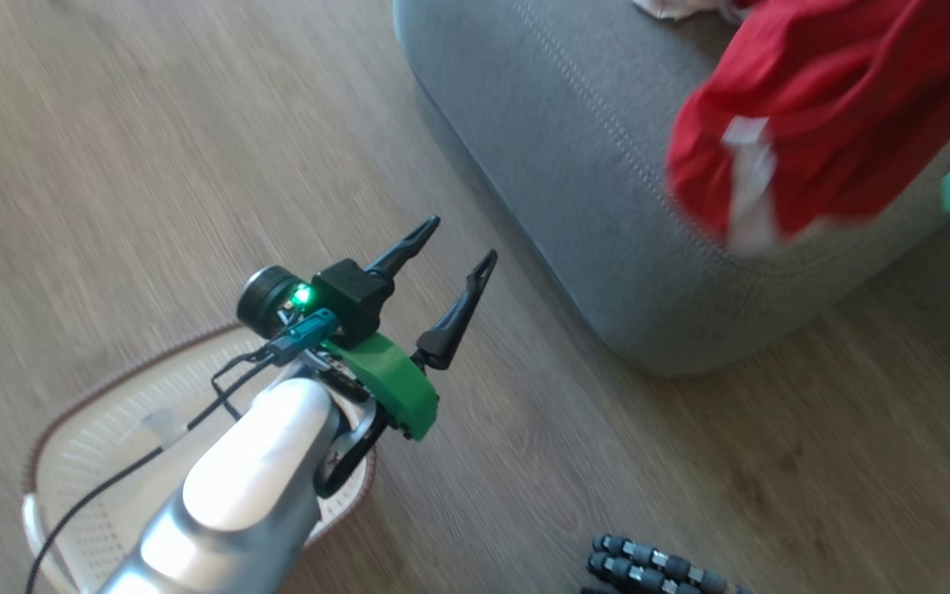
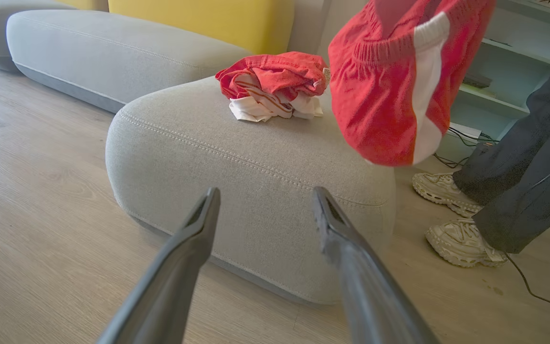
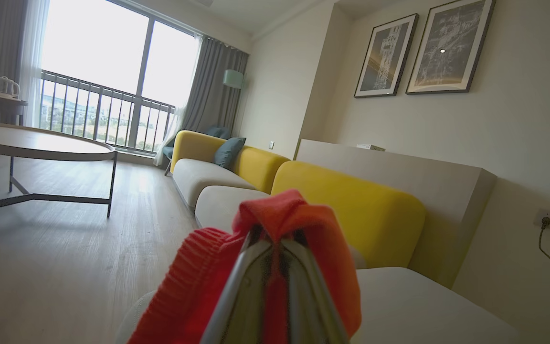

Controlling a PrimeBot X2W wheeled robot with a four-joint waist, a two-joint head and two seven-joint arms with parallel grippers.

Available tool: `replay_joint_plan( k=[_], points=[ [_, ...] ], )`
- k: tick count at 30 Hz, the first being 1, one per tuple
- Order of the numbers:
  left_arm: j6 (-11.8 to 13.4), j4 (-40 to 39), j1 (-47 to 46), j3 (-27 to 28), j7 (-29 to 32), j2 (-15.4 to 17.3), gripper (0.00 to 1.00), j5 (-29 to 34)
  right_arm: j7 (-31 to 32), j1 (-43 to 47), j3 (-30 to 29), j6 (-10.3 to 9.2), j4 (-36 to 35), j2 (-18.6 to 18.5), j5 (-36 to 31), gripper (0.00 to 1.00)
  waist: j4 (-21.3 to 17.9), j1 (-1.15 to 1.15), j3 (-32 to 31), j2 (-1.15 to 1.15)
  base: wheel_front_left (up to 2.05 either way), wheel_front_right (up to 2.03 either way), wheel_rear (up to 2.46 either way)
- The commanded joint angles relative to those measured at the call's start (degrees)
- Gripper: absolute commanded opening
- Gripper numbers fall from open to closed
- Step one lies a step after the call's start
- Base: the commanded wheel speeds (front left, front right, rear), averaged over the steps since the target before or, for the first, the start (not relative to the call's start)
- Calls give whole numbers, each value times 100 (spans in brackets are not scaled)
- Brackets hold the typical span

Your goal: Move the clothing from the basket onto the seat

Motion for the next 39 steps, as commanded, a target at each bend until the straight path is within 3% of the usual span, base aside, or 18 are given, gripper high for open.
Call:
replay_joint_plan(
  k=[1,10,25,32,39],
  points=[
    [-35,-204,-295,125,-37,101,100,63,-28,-213,-46,40,-109,-161,-35,0,-13,-1,258,0,0,0,0],
    [97,-603,-488,144,262,506,100,236,-28,-1950,-634,40,1067,-469,-265,0,24,-1,1161,0,0,0,0],
    [293,-1272,-698,107,665,815,100,428,-28,-3989,-2110,40,3192,-1416,-521,0,1017,-1,2491,0,0,0,0],
    [439,-1313,-561,168,628,918,100,398,-25,-4397,-2612,40,4446,-953,-517,0,1279,-1,2833,0,0,0,0],
    [531,-1353,-540,196,602,957,100,392,-22,-4225,-2340,40,5183,-533,-291,0,1363,-1,2892,0,0,0,0]
  ],
)
